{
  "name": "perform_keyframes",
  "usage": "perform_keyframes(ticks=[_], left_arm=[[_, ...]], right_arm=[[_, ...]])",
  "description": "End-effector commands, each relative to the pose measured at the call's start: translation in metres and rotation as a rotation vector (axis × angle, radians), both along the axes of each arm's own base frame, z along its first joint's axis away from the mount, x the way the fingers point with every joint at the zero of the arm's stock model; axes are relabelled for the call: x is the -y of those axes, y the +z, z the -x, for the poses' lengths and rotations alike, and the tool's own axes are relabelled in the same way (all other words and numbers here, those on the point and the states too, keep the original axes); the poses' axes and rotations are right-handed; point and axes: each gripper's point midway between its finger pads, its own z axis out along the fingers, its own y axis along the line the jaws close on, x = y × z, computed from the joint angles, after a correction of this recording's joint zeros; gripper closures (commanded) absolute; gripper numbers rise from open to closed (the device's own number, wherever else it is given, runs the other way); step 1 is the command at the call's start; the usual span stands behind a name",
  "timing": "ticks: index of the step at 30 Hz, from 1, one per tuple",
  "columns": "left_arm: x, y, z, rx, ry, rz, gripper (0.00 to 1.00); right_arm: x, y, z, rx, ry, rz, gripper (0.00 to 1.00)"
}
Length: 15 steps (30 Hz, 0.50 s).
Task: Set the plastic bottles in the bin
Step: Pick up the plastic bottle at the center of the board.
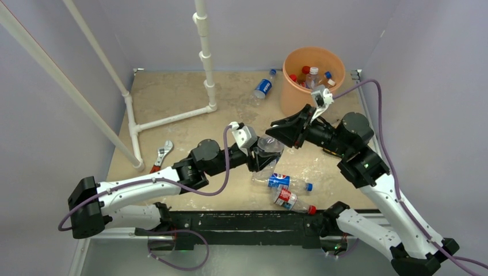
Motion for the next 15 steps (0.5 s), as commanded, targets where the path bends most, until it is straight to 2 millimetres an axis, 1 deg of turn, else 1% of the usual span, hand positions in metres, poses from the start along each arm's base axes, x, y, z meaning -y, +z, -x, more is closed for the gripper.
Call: perform_keyframes(ticks=[1,2,3,4,5,6,7,8,11,13,15], left_arm=[[-0.005,0.029,0.007,0.062,-0.016,0.076,0.99],[-0.005,0.029,0.007,0.059,-0.014,0.075,0.95],[-0.007,0.028,0.006,0.056,-0.008,0.075,0.82],[-0.009,0.028,0.004,0.048,0.010,0.078,0.55],[-0.013,0.028,0.000,0.035,0.043,0.085,0.33],[-0.019,0.028,-0.004,0.022,0.077,0.089,0.14],[-0.025,0.027,-0.005,0.020,0.099,0.090,0.09],[-0.032,0.028,-0.006,0.023,0.118,0.097,0.06],[-0.055,0.038,-0.005,0.016,0.171,0.145,0.03],[-0.071,0.043,-0.003,0.009,0.200,0.163,0.02],[-0.089,0.046,-0.001,0.006,0.232,0.173,0.01]], right_arm=[[0.004,0.000,-0.008,0.004,-0.044,-0.003,1.00],[0.005,0.003,-0.008,0.013,-0.052,-0.008,1.00],[0.007,0.006,-0.008,0.024,-0.060,-0.016,1.00],[0.009,0.010,-0.008,0.036,-0.076,-0.025,1.00],[0.012,0.014,-0.011,0.043,-0.103,-0.033,1.00],[0.016,0.019,-0.013,0.051,-0.131,-0.043,1.00],[0.019,0.025,-0.015,0.058,-0.151,-0.052,1.00],[0.021,0.029,-0.017,0.063,-0.166,-0.054,1.00],[0.028,0.046,-0.023,0.083,-0.224,-0.070,1.00],[0.038,0.062,-0.031,0.106,-0.297,-0.095,1.00],[0.051,0.083,-0.038,0.141,-0.382,-0.128,1.00]])
